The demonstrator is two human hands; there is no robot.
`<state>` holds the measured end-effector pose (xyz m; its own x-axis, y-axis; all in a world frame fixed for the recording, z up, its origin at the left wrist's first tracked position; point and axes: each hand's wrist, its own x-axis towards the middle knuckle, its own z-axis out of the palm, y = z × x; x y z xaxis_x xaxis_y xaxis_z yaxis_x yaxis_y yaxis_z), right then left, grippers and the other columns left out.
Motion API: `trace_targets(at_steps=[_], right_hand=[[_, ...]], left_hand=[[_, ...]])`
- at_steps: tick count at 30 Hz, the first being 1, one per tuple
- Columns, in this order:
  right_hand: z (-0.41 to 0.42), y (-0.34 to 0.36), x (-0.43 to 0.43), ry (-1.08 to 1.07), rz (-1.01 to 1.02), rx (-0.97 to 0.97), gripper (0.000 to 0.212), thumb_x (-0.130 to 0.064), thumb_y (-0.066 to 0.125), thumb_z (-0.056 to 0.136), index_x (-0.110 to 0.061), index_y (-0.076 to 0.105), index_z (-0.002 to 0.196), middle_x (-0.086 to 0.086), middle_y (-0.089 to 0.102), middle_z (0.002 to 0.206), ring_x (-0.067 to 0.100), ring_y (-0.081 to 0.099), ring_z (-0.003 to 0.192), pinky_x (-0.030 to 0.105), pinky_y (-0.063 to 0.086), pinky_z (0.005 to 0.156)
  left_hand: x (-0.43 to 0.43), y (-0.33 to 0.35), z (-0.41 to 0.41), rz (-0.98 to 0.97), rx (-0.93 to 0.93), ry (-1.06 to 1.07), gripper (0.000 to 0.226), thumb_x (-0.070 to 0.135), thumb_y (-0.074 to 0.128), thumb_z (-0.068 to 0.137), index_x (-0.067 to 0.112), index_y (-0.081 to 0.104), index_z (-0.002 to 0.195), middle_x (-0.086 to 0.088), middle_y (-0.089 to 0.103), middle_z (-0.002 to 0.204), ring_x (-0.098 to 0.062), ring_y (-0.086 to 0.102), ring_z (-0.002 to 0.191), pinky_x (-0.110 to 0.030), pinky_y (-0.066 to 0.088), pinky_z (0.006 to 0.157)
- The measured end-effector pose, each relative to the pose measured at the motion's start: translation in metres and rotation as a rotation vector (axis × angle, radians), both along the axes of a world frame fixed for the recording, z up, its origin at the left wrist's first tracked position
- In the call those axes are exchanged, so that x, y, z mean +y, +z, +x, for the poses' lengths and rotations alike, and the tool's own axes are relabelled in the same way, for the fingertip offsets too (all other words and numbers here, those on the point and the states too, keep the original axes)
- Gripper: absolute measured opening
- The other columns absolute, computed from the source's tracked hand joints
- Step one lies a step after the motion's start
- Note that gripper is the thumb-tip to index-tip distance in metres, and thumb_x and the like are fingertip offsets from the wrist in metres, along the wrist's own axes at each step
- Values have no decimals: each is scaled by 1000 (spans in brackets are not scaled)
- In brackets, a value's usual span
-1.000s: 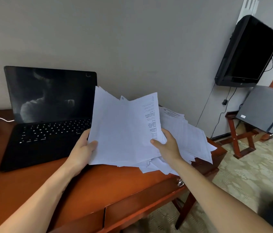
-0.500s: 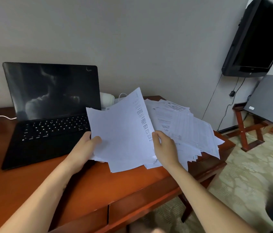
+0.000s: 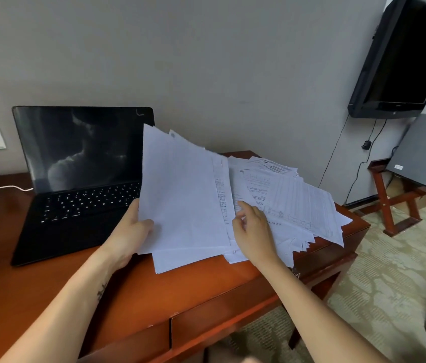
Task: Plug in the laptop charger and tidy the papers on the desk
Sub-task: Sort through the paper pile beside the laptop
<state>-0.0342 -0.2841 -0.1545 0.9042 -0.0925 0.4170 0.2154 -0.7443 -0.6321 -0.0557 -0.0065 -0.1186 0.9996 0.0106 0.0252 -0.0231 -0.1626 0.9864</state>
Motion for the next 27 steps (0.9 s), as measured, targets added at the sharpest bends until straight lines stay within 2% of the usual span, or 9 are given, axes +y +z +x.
trace_targets(at_steps=[2,6,10,13,17,21,23,25,27], right_hand=[[2,1,1,33,43,32,44,-31,45,101,-26,49,144,-9,59,122,11,50,114,40,47,102],[-5,13,6,172,241,66,36,-32,44,103,-40,50,138,-23,60,130,2,52,121,29,45,102],[-11,40,15,244,514,82,39,-16,48,103,-31,48,139,-25,61,126,-12,58,111,18,50,94],[-11,62,23,207,613,38,37,-11,50,100,-27,50,133,-20,65,118,-6,63,103,13,50,82],[-21,87,34,174,643,5,28,-9,54,98,-17,48,124,-10,62,105,5,61,88,10,47,65],[-43,93,51,191,628,35,26,-7,54,100,-16,46,123,-11,61,110,-4,59,94,8,44,66],[-57,85,61,190,632,57,25,-5,52,99,-16,46,120,-12,62,109,-4,59,94,6,45,64],[-69,77,68,193,632,67,23,-4,50,97,-16,47,117,-9,62,106,3,61,88,7,47,61],[-78,75,72,192,658,75,25,-1,49,94,-15,47,115,-1,62,104,10,59,83,10,48,58]], left_hand=[[0,2,-2,10,-81,27,67,-7,44,99,38,40,147,19,60,129,-7,60,116,-28,51,90],[-5,2,-5,41,-189,61,70,-8,43,97,44,41,144,19,60,132,-3,59,121,-30,49,98],[-16,8,-14,50,-285,80,65,-10,41,94,35,48,140,14,64,127,3,62,114,-26,52,94],[-21,19,-19,61,-353,153,51,-9,39,94,23,51,133,11,61,114,11,60,97,-20,48,85],[-19,34,-31,67,-400,231,44,-8,38,95,23,51,124,13,58,108,17,56,88,-8,45,73],[-8,45,-39,-80,-328,276,50,-7,43,93,27,58,127,11,66,113,1,63,101,-20,49,77],[-3,49,-47,-185,-273,299,42,-1,53,96,26,60,126,7,68,115,-10,66,104,-27,52,80],[2,52,-56,-225,-260,334,33,9,60,98,26,59,126,9,67,115,-12,65,104,-33,53,83],[8,54,-66,-255,-285,376,27,9,60,99,25,58,121,9,67,111,-11,64,99,-30,52,76]])
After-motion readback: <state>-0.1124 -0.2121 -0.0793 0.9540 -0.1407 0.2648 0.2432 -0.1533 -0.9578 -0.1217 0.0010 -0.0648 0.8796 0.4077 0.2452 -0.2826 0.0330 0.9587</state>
